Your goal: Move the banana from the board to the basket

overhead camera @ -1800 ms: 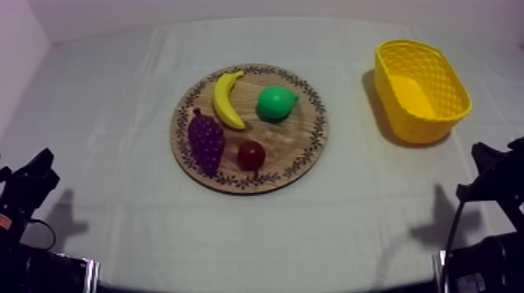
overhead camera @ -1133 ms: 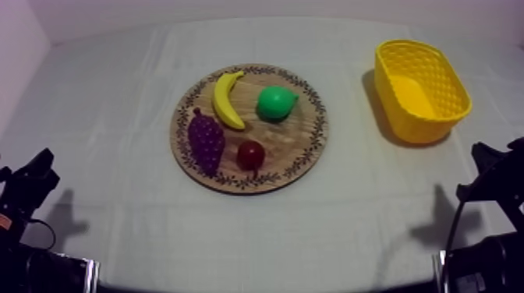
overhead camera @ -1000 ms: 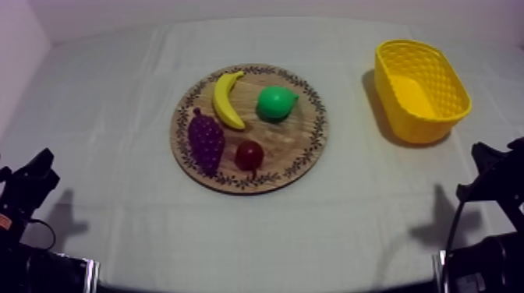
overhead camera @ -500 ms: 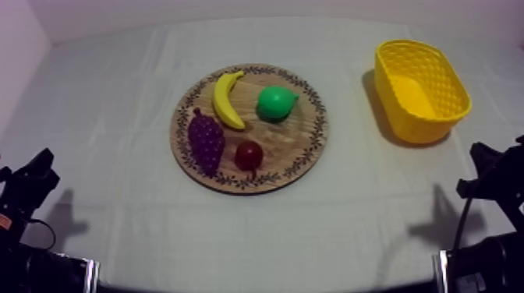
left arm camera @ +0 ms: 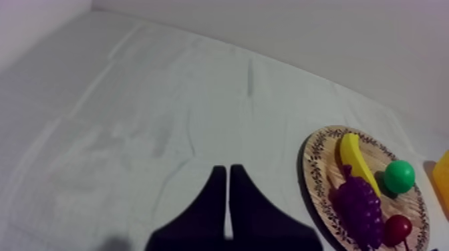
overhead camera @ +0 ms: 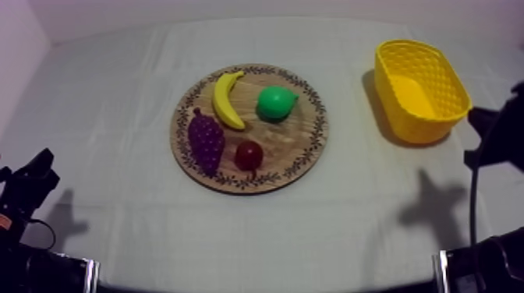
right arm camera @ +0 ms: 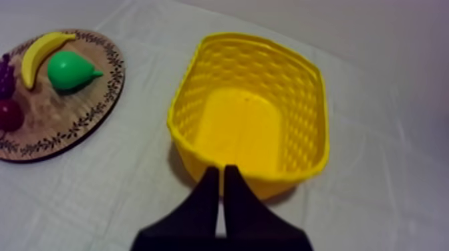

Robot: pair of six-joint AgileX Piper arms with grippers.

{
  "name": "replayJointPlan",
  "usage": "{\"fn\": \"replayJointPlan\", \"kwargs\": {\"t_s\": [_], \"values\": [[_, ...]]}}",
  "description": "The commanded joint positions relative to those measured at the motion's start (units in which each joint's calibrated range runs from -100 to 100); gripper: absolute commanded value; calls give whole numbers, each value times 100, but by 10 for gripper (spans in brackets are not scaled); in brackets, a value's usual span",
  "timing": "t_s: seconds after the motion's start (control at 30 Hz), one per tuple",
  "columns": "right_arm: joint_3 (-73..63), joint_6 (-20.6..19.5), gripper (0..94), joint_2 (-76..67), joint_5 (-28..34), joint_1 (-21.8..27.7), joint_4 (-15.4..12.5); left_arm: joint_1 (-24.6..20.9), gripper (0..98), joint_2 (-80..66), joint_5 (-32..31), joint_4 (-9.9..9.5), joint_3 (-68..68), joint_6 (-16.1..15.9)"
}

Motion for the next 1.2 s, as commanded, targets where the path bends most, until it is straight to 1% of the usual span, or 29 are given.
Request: {"fn": "replayJointPlan", "kwargs": {"t_s": [0.0,0.13,0.2,0.27,0.33,0.37,0.53,0.67,0.77,0.9,1.17], "values": [[-1673,-901,5,1672,263,-347,498,0,1,-3,0,-2,3,-1],[-2823,-1978,5,2797,634,-1048,1488,0,1,-3,0,-2,3,1],[-3316,-2462,5,3314,899,-1371,1930,0,1,-3,0,-2,3,0],[-3806,-2827,4,3815,1200,-1630,2245,0,1,-3,0,-2,3,2],[-4304,-3069,4,4307,1486,-1814,2414,0,1,-3,0,-2,3,1],[-4551,-3148,4,4537,1610,-1883,2447,0,1,-3,0,-2,3,0],[-5756,-3409,4,5560,2188,-2240,2437,0,1,-3,0,-2,3,2],[-6733,-3700,4,6286,2739,-2677,2545,0,1,-3,0,-2,3,2],[-7431,-3836,3,6770,3115,-2992,2596,0,1,-3,0,-2,3,2],[-8102,-3824,3,7254,3365,-3228,2458,0,1,-3,0,-2,3,2],[-8826,-3701,2,8012,3391,-3354,2005,0,1,-3,0,-2,3,-1]]}}
